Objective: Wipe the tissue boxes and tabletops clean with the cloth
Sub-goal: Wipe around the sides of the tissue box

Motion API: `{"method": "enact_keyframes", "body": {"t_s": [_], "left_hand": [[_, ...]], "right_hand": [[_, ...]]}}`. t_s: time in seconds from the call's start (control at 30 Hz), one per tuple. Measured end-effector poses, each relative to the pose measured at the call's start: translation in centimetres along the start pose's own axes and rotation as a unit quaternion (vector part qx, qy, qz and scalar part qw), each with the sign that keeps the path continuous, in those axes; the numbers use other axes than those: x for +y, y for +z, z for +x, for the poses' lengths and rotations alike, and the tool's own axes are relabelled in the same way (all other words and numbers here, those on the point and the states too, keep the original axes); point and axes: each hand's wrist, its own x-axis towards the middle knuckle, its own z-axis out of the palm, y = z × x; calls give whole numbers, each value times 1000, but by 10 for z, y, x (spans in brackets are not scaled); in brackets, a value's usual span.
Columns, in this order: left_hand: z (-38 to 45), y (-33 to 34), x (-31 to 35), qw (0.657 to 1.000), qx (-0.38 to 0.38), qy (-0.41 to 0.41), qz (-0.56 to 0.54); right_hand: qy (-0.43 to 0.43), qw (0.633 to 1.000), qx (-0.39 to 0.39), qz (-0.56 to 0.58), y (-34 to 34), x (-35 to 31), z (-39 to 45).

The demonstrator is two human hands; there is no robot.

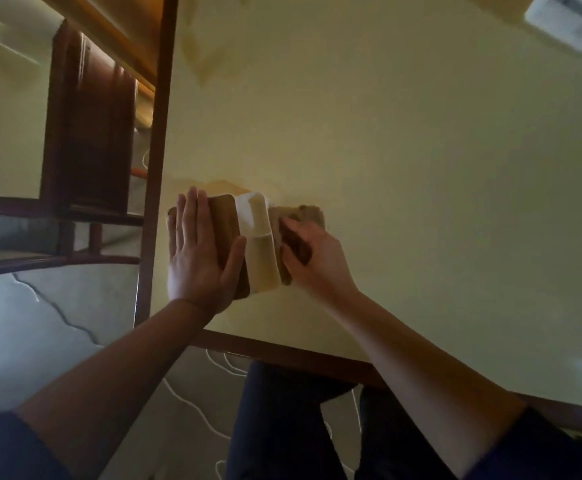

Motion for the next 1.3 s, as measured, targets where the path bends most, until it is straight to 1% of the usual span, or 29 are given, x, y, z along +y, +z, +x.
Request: {"method": "enact_keyframes", "body": {"t_s": [0.1,0.17,0.3,0.33,0.4,0.47,0.5,0.63,0.8,0.87,1.07,1.17,1.3], "left_hand": [[0,0,0,1000,4,-7,2],[1,0,0,1000,7,-7,6],[0,0,1,1000,13,-6,5],[-1,0,1,1000,14,-5,8],[-1,0,1,1000,16,-4,11],[0,0,2,1000,17,-1,15],[0,0,2,1000,17,0,16],[0,-1,1,1000,16,5,17],[1,-1,2,999,3,4,37],[1,-1,1,999,4,6,39],[3,-1,1,999,3,9,39],[4,-1,0,999,1,14,43],[3,-2,-3,999,2,18,42]], "right_hand": [[-70,996,0,-48,5,15,0],[-94,994,10,-49,7,23,-4],[-131,989,54,-52,9,27,-14],[-136,988,52,-57,9,28,-11],[-123,991,11,-55,12,26,-4],[-82,996,-40,-20,23,18,-1],[-69,997,-44,1,29,13,-3],[-60,996,-17,63,48,3,-14],[-79,991,-30,102,55,11,-37],[-73,990,-37,115,57,15,-39],[-46,977,-69,199,54,8,13],[-55,980,-57,184,48,-5,48],[-57,983,-78,154,45,-11,64]]}}
